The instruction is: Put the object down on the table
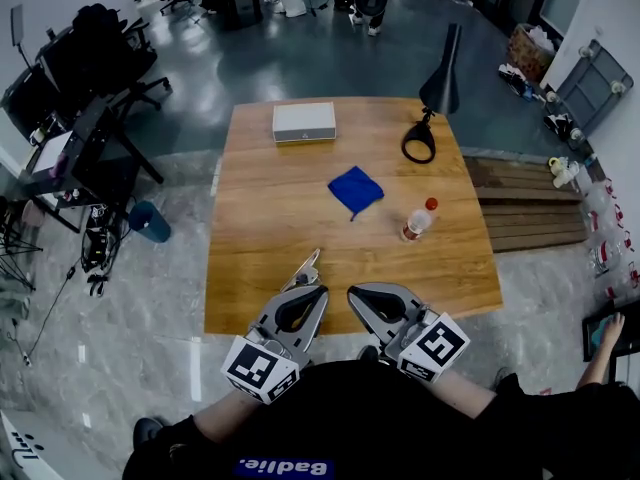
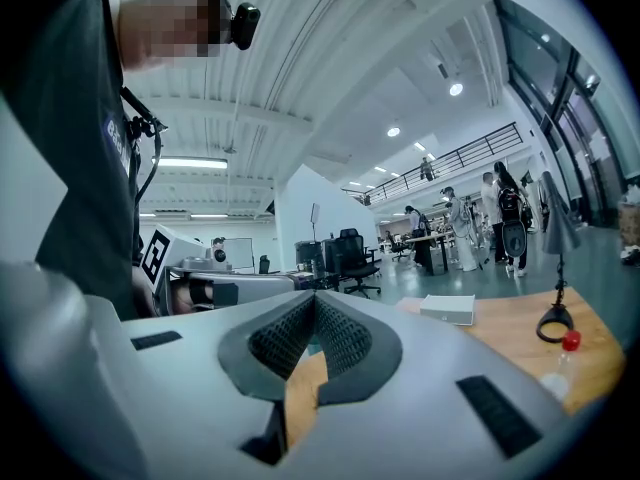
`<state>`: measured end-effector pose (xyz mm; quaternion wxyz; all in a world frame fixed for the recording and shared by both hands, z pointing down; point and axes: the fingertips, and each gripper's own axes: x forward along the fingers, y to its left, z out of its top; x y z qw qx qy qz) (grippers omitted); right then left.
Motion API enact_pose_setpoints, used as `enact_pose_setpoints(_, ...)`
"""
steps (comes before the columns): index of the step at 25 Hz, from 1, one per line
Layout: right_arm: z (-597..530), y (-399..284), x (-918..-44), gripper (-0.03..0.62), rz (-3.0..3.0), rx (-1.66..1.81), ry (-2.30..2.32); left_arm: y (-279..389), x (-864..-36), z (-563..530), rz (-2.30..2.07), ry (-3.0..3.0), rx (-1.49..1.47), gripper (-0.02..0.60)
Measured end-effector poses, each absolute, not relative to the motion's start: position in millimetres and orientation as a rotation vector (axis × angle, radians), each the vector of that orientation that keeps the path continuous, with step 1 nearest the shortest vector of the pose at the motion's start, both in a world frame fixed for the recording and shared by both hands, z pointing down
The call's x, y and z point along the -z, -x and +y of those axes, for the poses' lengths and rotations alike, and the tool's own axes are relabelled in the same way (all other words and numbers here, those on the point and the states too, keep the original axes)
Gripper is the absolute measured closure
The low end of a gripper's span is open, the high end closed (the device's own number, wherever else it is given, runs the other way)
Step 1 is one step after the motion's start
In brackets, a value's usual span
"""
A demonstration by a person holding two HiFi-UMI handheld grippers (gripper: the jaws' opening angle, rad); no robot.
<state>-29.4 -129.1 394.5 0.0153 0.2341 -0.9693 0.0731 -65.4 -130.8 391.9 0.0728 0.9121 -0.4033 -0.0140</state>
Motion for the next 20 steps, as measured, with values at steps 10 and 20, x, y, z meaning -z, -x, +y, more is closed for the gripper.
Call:
enact_pose_setpoints(10, -127.9, 30.6, -396.4, 0.589, -3.005, -0.246, -0.719, 65.5, -393.2, -128.1, -1.201, -2.746, 0.027, 0.574)
enact_pose_setpoints(20, -123.4, 26.4, -396.8, 0.589, -2.997, -0.254, -0.725, 65.6, -393.8, -122.1, -1.208, -2.745, 0.030, 0.574)
